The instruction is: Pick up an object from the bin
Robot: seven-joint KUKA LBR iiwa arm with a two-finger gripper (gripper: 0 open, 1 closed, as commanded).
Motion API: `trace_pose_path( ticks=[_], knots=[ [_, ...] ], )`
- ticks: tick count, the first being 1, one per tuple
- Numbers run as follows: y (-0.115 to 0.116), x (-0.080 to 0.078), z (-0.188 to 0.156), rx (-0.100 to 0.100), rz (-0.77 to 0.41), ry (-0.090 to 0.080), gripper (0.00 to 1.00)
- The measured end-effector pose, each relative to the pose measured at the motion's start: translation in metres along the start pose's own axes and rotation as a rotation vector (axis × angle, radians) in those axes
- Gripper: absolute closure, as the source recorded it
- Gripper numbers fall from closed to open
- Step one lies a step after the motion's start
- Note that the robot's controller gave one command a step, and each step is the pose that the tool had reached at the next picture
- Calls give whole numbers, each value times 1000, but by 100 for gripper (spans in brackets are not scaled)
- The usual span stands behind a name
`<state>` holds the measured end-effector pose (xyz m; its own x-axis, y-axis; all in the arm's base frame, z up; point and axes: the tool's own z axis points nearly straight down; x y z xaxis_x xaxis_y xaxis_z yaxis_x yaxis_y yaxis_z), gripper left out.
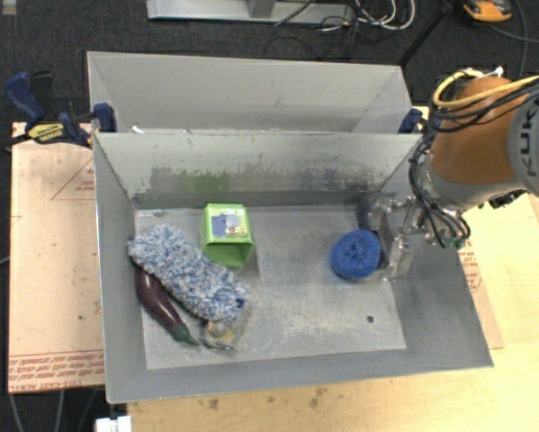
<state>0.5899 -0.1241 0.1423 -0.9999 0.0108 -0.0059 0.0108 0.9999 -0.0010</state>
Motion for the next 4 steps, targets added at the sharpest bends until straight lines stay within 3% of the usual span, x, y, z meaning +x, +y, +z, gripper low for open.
trace_pose_path(
  ticks=[1, 2, 3, 4],
  knots=[
    [8, 1, 33, -3, 28, 9, 0],
    [24, -14, 13, -2, -59, 2, 0],
    [23, -5, 68, -2, 108, 1, 0],
    [22, -11, 83, -1, 88, -17, 100]
  ],
)
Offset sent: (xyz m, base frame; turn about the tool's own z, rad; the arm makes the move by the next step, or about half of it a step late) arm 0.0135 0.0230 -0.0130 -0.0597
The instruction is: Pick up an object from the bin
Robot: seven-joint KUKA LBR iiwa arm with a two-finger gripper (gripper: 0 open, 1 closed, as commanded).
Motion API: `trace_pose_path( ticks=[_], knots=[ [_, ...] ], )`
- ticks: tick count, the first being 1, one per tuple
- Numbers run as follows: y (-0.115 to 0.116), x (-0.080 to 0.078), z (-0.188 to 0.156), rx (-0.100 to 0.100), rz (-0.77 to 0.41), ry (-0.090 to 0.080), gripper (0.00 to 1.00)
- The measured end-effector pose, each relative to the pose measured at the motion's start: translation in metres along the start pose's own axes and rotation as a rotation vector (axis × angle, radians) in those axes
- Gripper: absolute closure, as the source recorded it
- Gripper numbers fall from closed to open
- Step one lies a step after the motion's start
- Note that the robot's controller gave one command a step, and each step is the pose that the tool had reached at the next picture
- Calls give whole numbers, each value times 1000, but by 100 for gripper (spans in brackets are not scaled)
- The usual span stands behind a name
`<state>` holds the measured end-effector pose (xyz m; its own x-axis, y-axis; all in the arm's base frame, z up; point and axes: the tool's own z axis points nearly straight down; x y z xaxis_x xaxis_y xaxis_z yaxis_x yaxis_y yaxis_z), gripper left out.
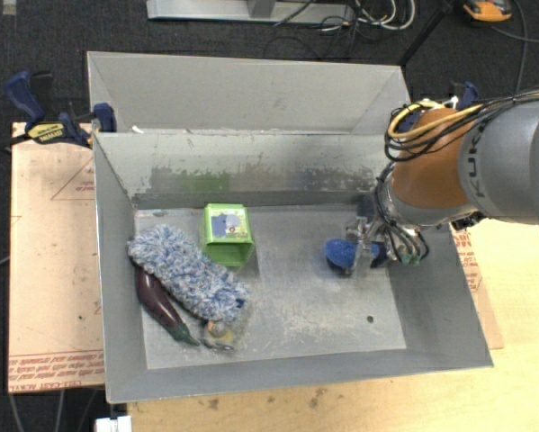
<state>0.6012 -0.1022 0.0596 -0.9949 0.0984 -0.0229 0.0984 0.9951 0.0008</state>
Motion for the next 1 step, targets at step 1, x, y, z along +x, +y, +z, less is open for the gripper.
trace_pose_path(
  ticks=[1],
  knots=[
    [0, 0, -1, 0, -2, -1, 100]
  ],
)
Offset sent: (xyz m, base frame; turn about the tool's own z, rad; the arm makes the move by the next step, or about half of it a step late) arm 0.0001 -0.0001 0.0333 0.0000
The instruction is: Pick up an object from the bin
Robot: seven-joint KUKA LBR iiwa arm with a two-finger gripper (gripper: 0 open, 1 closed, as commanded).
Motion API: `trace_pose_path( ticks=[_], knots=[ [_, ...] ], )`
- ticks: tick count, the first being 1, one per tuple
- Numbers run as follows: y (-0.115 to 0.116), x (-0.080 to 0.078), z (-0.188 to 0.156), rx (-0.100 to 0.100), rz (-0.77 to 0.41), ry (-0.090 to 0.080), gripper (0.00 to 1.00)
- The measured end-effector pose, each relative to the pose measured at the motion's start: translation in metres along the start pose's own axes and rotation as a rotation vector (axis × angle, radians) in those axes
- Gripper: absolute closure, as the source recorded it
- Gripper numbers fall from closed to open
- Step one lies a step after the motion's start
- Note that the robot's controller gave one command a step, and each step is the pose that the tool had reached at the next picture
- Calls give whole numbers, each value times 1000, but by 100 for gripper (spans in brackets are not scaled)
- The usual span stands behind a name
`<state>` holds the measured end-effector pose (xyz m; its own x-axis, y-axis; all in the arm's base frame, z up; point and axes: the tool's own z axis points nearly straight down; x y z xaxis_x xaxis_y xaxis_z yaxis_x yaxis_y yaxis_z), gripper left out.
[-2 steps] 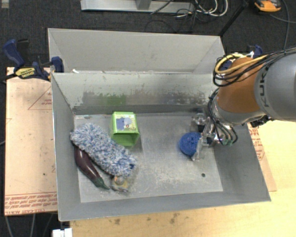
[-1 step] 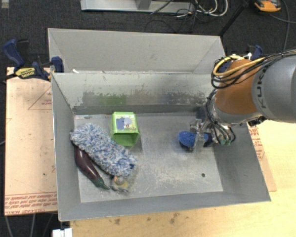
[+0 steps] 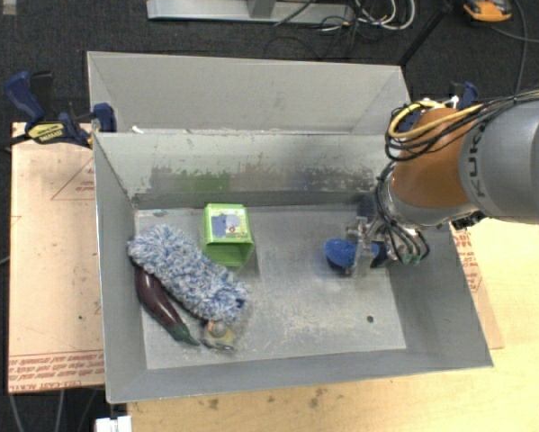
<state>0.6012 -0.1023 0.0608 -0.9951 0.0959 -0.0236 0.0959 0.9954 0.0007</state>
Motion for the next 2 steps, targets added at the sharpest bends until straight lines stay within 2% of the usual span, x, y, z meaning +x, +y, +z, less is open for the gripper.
trace_pose_path(
  ticks=[2],
  knots=[
    [0, 0, -10, 0, -2, 12, 100]
  ],
)
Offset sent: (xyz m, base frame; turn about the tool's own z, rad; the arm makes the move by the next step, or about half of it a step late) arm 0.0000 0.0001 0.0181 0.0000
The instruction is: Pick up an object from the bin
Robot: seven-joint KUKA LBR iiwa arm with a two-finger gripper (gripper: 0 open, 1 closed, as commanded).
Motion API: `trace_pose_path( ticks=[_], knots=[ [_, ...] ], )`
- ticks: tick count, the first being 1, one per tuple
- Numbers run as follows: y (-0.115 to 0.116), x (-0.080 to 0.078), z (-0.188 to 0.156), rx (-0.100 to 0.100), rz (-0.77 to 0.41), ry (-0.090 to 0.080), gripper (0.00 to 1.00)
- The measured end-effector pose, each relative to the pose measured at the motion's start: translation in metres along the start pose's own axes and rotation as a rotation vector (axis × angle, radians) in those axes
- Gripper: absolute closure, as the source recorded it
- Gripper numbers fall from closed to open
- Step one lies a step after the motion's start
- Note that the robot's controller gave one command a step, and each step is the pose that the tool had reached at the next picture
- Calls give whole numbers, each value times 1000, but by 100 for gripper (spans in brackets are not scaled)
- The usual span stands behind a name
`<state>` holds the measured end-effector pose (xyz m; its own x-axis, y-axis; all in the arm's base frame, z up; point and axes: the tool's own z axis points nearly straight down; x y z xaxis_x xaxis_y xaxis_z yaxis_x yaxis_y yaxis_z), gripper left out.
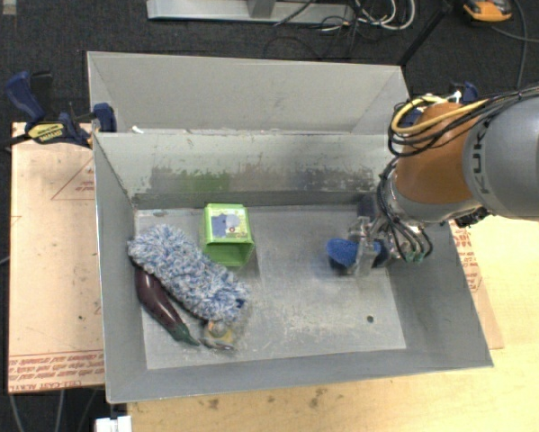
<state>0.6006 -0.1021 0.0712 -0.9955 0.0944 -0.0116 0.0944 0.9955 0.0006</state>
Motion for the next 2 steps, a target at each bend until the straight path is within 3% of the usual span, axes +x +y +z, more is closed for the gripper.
trace_pose_path(
  ticks=[2],
  knots=[
    [0, 1, -15, -1, 0, 9, 100]
  ],
)
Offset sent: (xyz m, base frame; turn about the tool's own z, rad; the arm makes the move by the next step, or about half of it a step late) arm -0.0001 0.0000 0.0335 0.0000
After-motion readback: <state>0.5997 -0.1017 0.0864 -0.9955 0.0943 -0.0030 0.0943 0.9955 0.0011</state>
